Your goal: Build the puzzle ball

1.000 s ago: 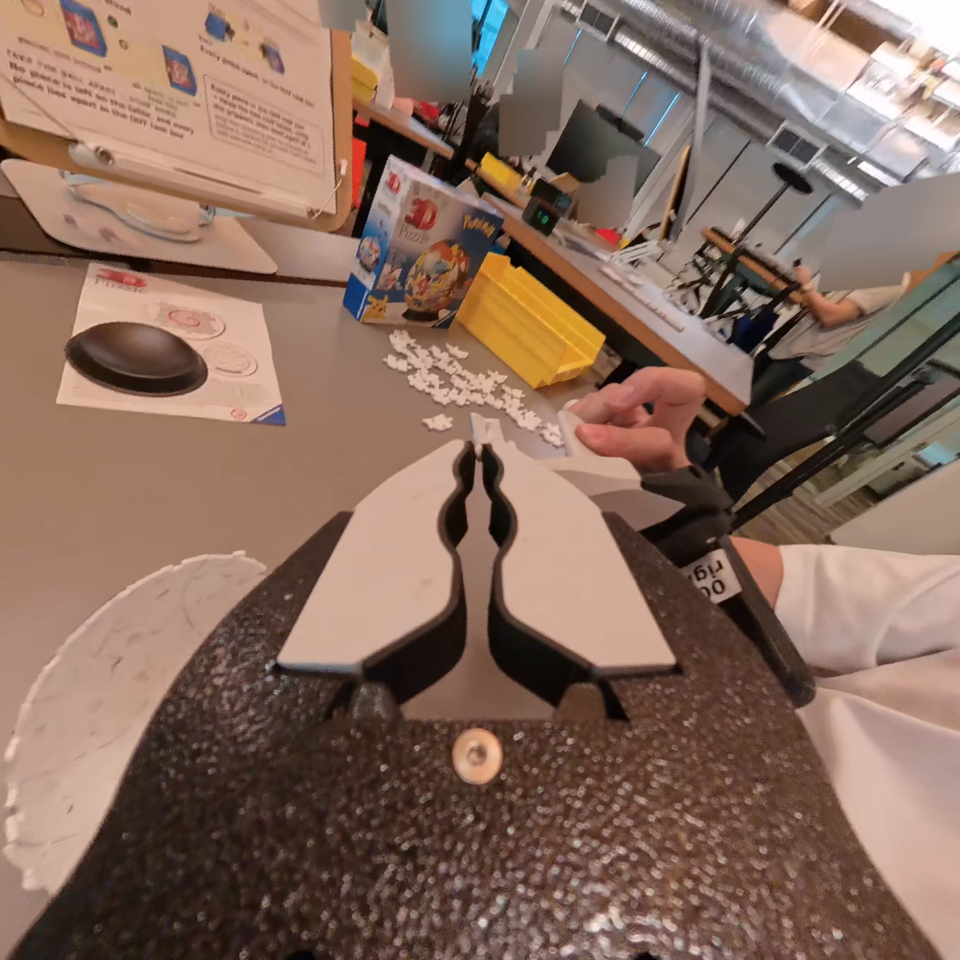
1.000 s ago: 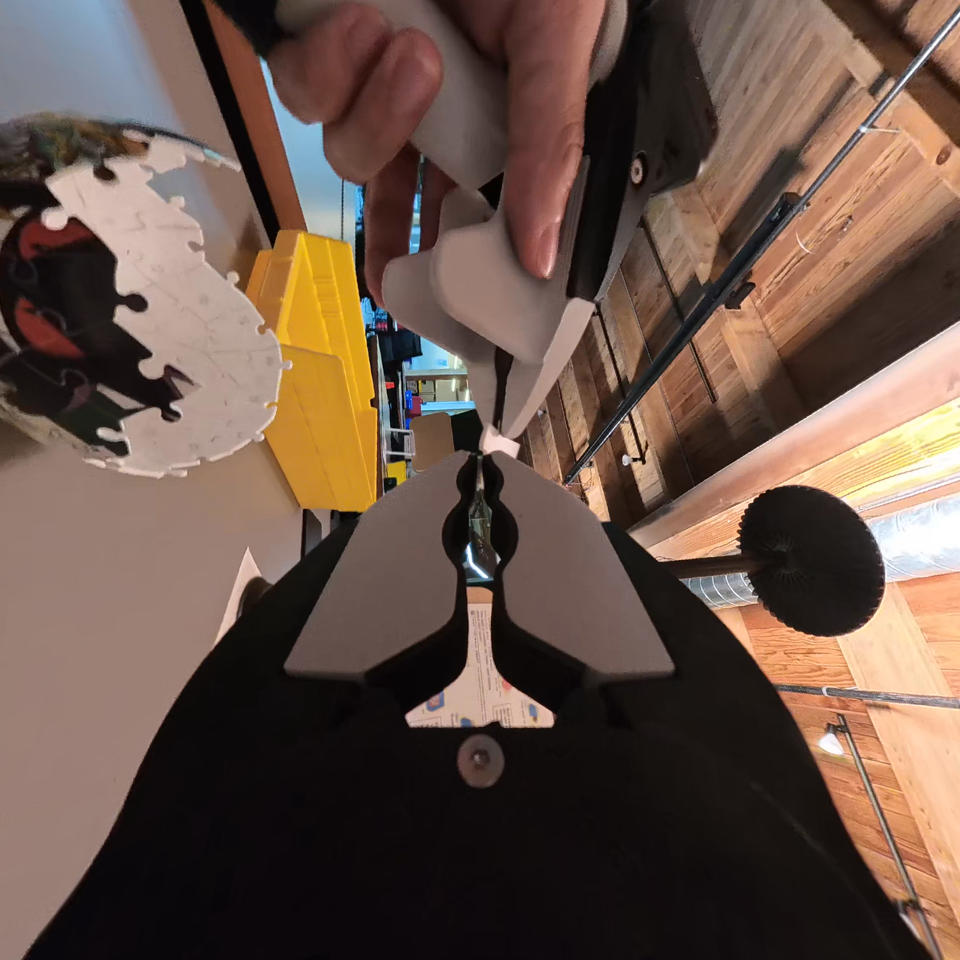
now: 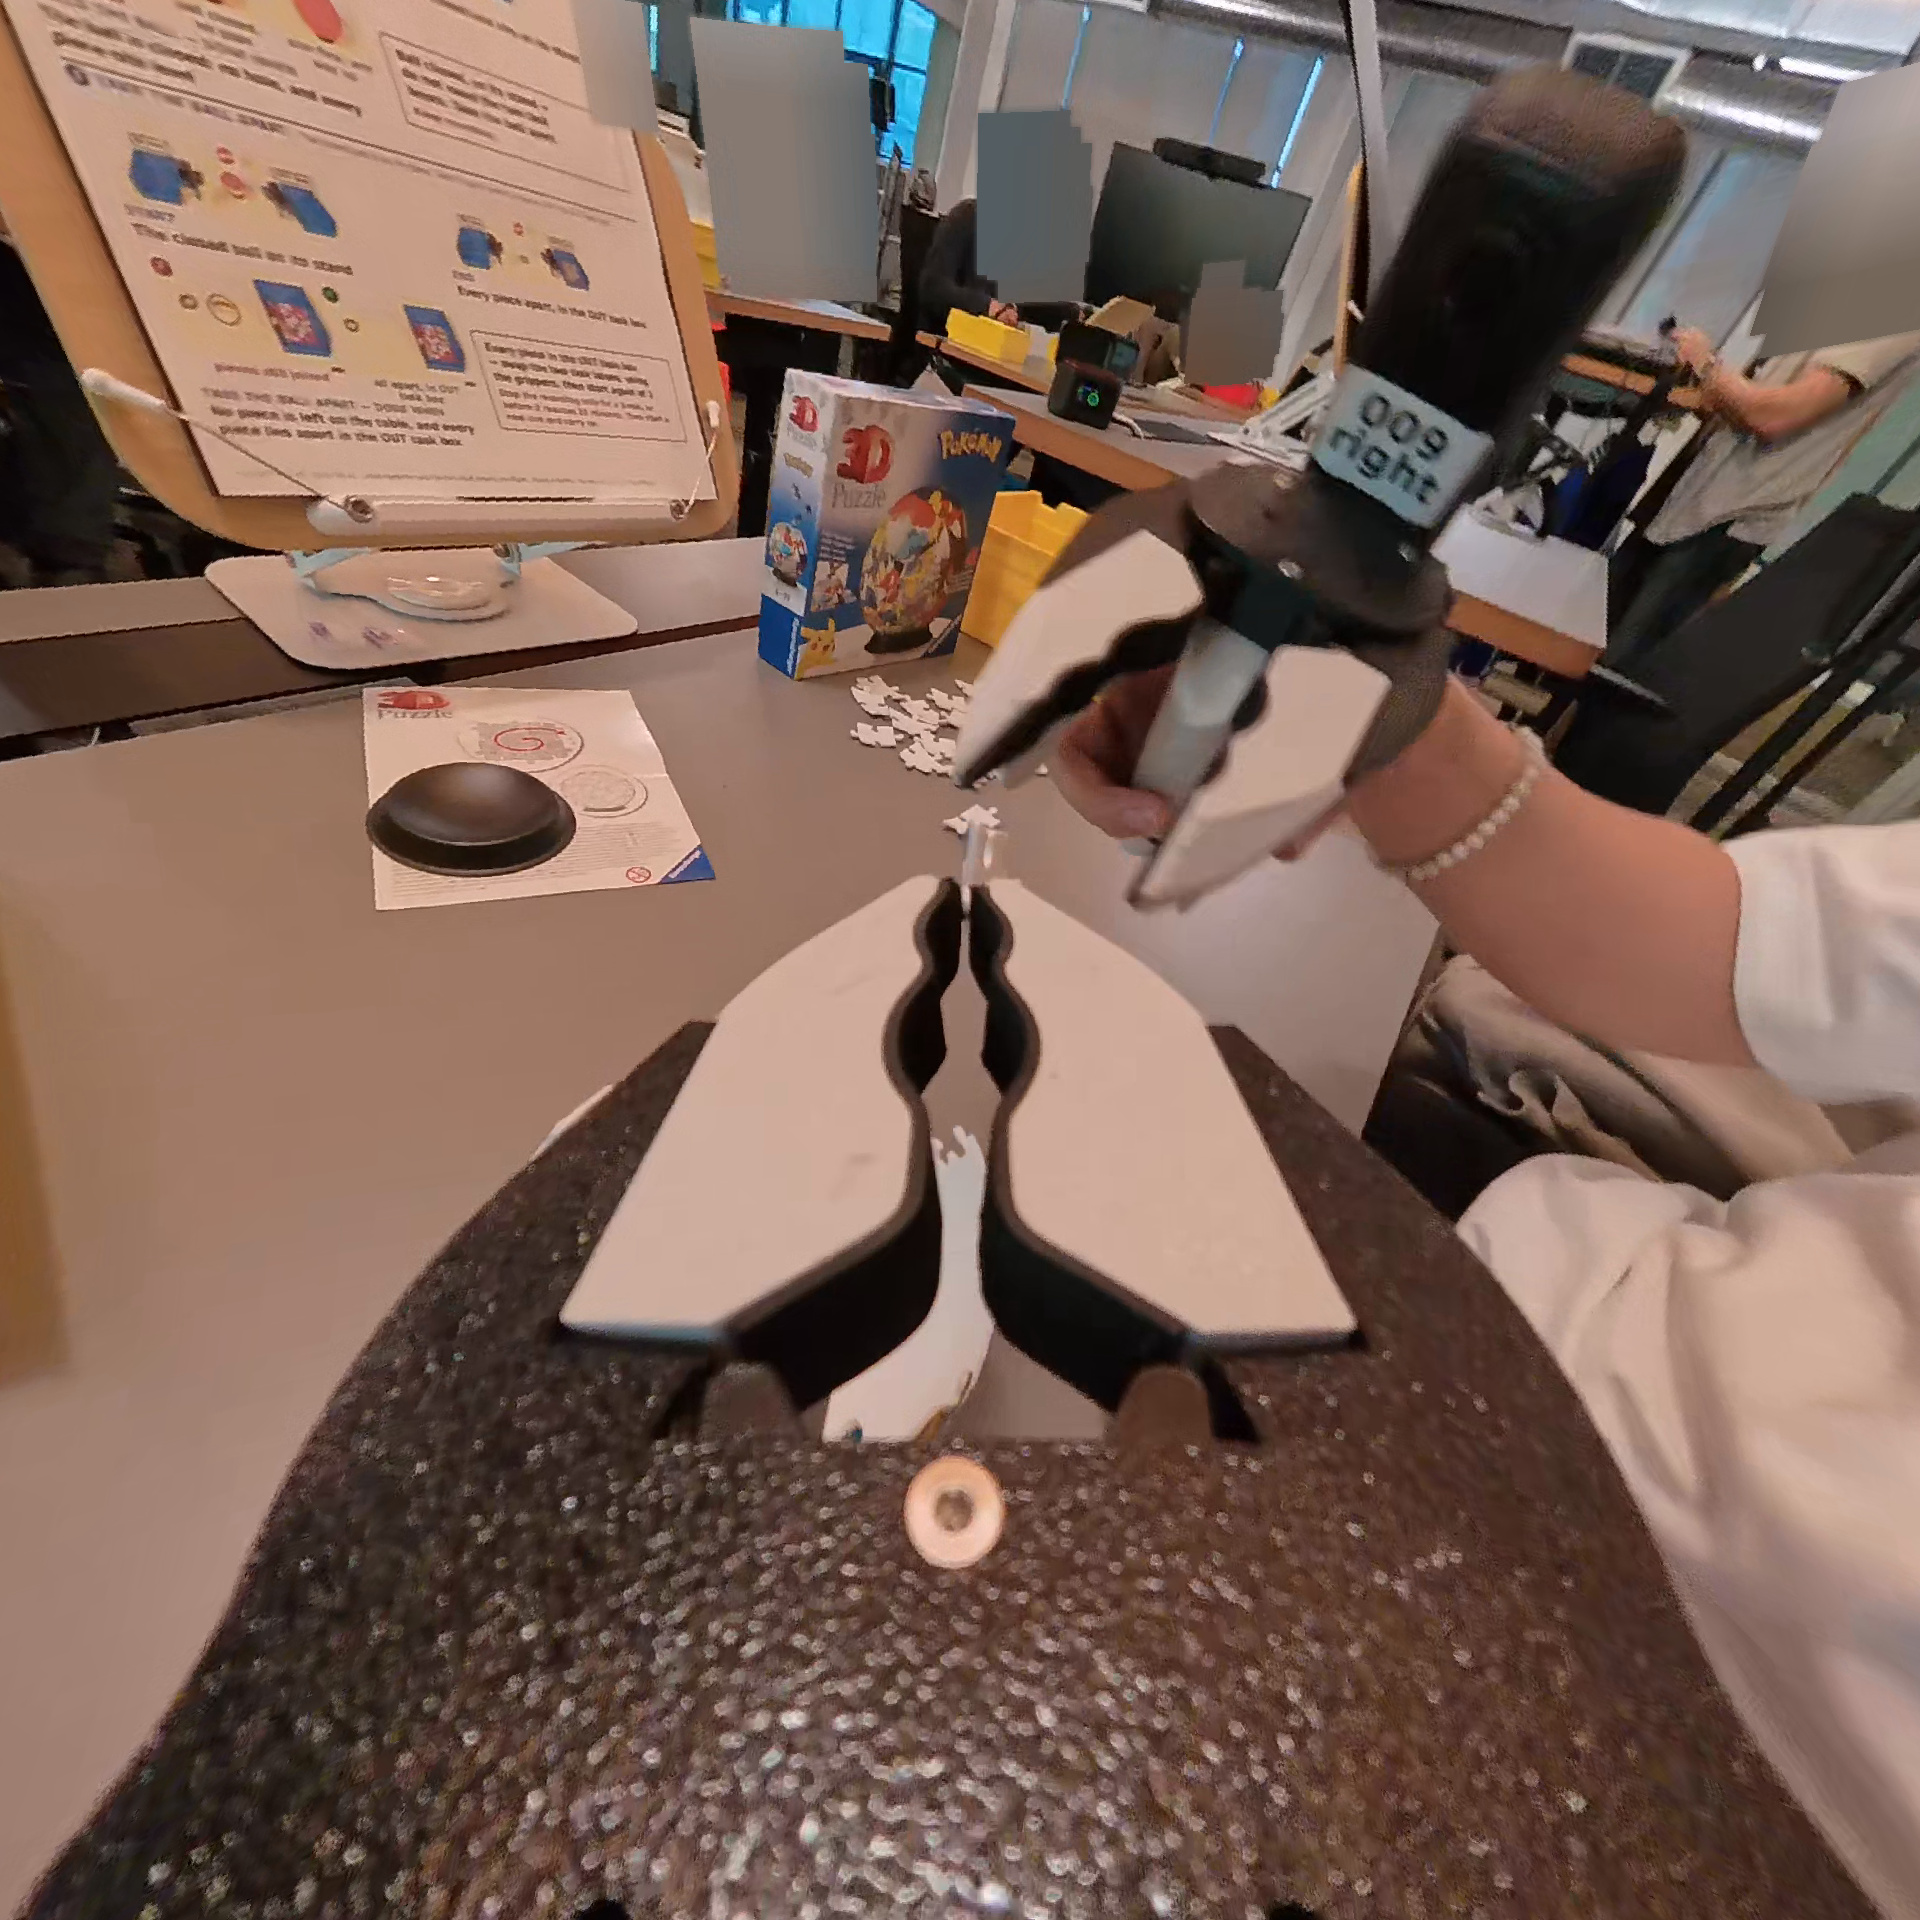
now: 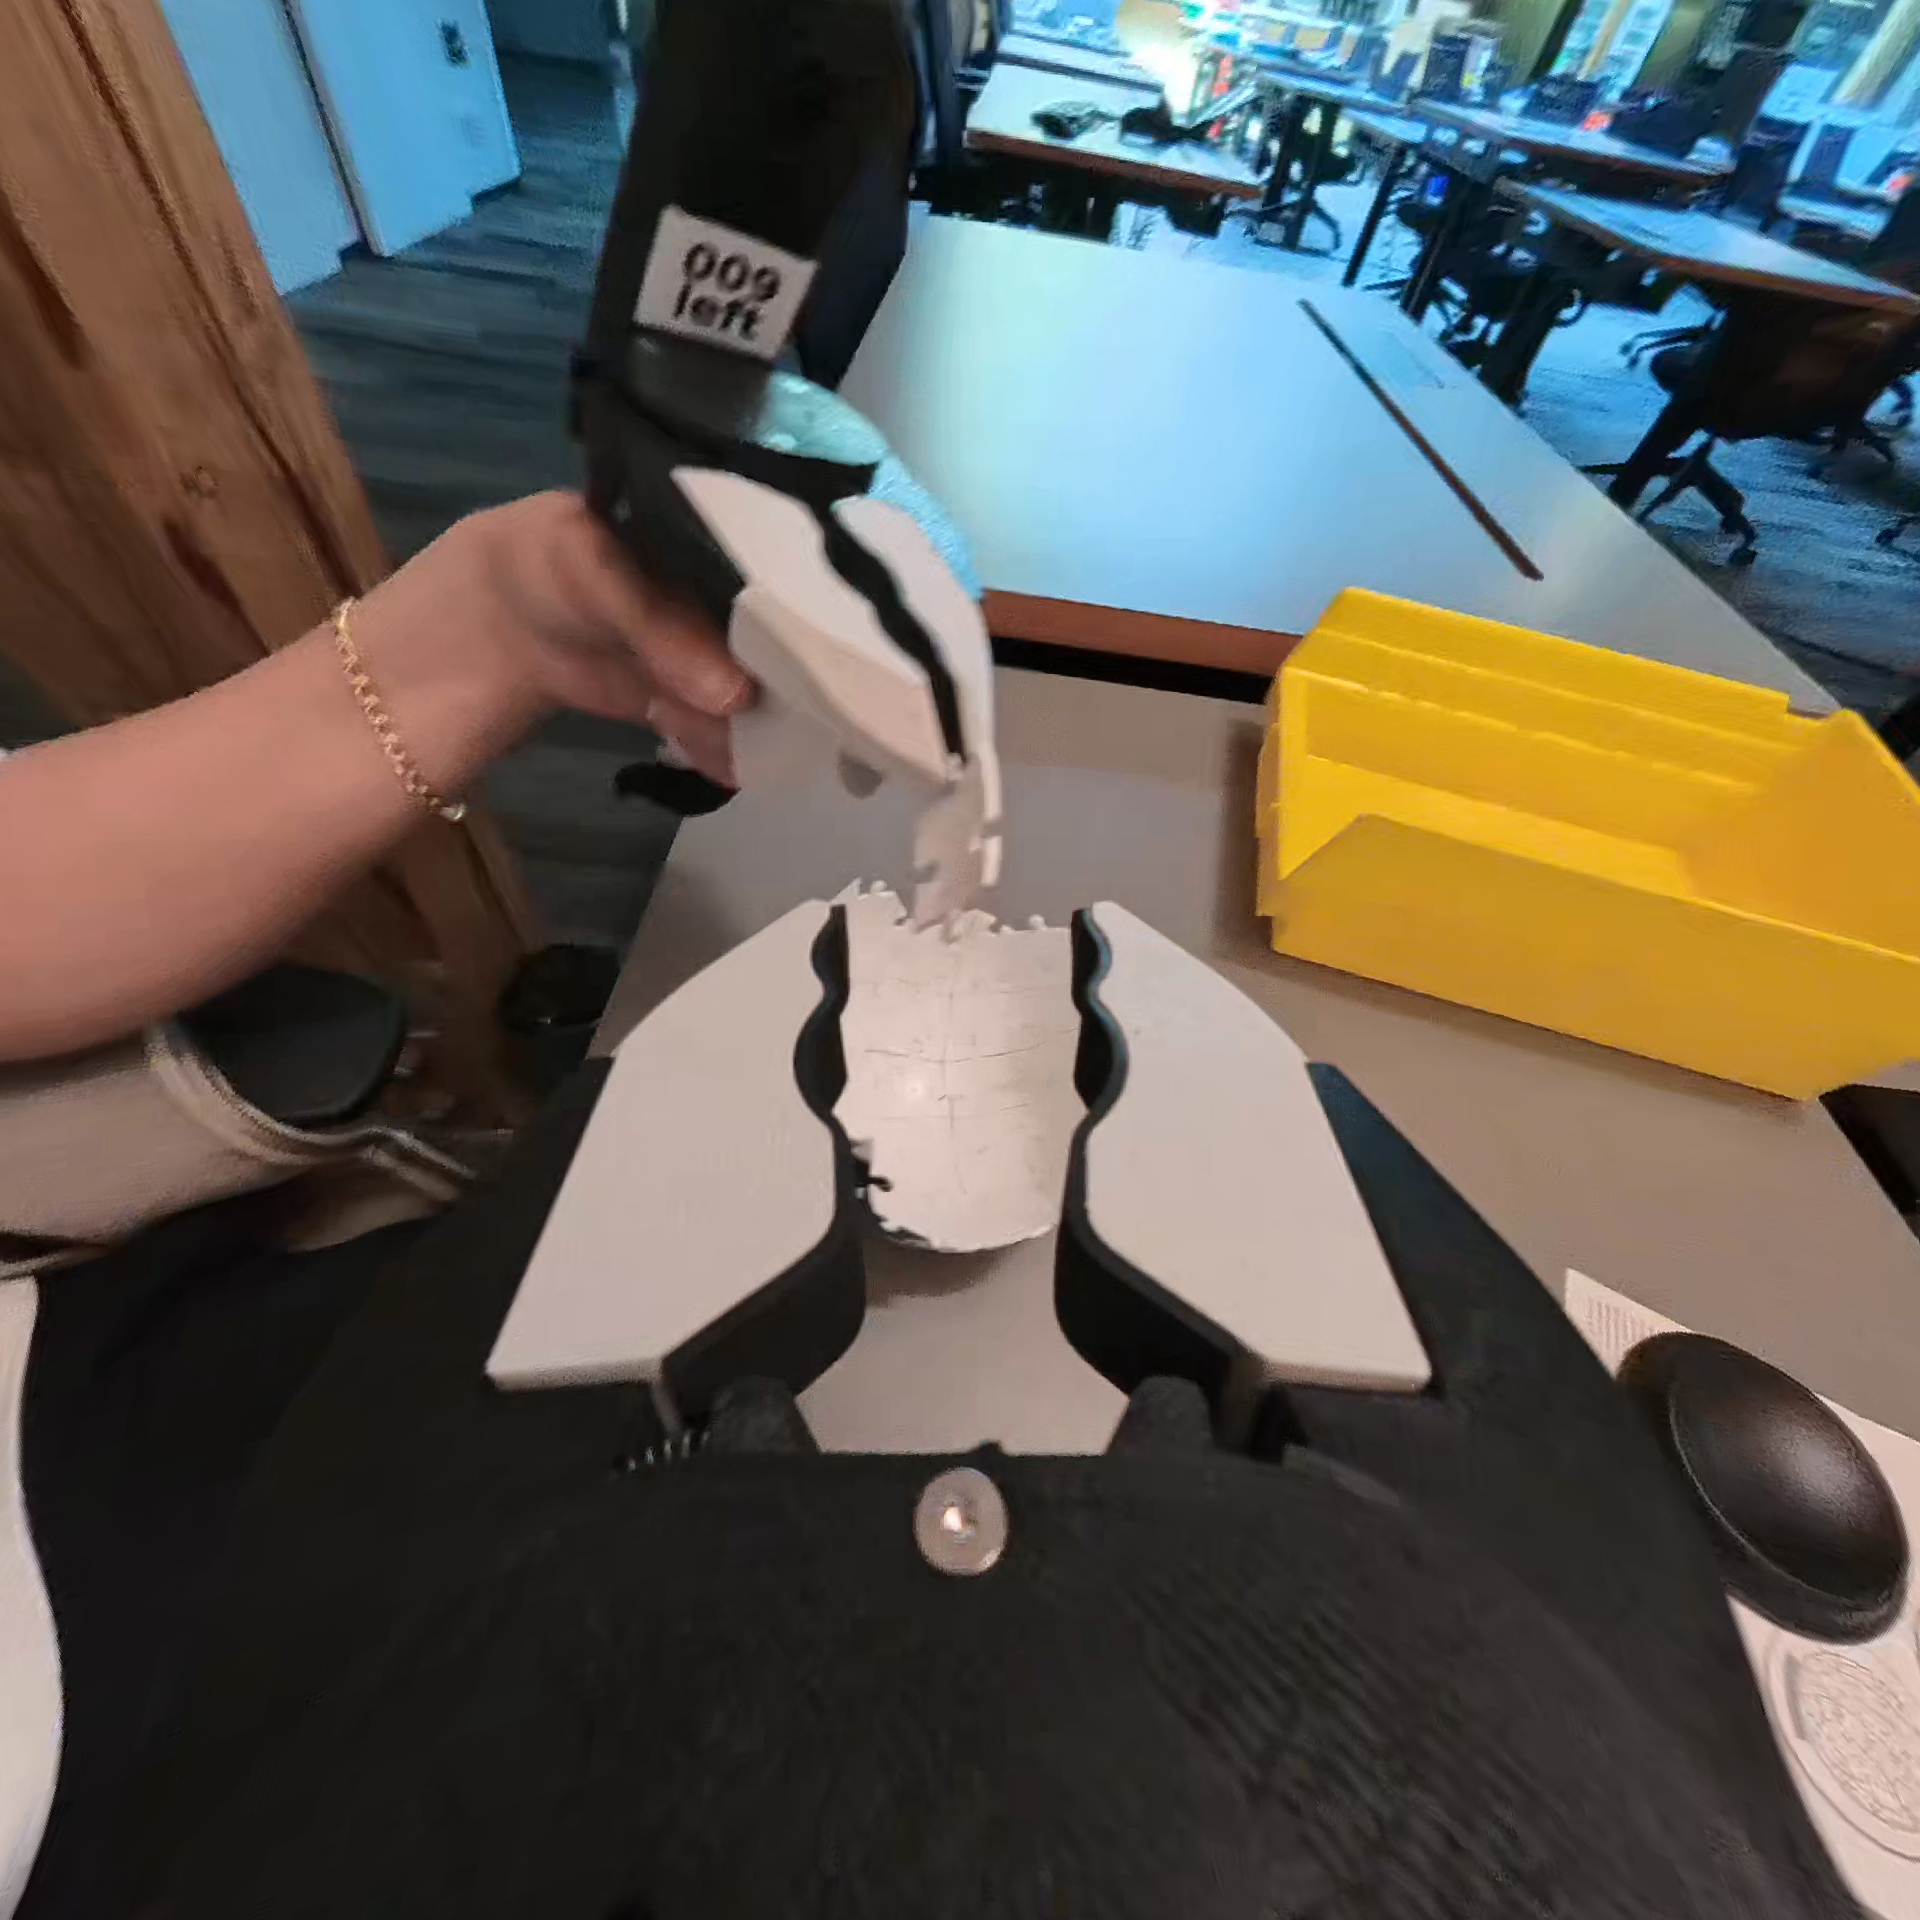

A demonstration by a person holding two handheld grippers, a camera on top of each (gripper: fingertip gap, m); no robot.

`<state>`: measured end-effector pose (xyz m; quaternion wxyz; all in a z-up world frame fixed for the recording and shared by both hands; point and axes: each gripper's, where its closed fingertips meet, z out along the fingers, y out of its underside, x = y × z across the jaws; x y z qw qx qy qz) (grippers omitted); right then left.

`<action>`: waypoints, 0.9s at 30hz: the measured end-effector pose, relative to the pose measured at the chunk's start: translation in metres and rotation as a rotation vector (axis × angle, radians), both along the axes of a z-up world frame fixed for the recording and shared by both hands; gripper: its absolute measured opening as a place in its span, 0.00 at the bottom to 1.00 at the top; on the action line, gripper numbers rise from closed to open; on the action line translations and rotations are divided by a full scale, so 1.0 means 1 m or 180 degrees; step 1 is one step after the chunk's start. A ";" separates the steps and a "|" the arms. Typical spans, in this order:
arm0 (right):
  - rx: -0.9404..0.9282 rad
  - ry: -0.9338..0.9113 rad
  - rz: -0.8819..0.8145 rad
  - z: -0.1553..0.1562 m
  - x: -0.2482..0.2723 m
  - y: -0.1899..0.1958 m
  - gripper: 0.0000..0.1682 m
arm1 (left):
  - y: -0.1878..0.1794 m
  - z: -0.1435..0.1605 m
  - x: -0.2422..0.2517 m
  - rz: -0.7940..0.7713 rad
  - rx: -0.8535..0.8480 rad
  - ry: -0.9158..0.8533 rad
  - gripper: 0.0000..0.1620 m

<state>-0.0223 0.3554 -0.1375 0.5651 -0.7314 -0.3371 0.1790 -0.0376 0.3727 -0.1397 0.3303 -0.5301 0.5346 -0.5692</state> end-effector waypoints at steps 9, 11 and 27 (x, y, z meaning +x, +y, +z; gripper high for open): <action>-0.0112 -0.0081 0.0249 -0.015 -0.005 0.011 0.10 | -0.006 -0.015 0.006 -0.0169 0.0198 0.0067 0.01; -0.0211 -0.0071 0.0330 -0.020 -0.008 0.009 0.05 | -0.007 -0.018 0.008 -0.0181 0.0252 0.0103 0.01; 0.0032 -0.0005 -0.0130 -0.030 0.001 0.030 0.01 | 0.016 -0.034 0.018 0.0373 0.0542 0.0338 0.06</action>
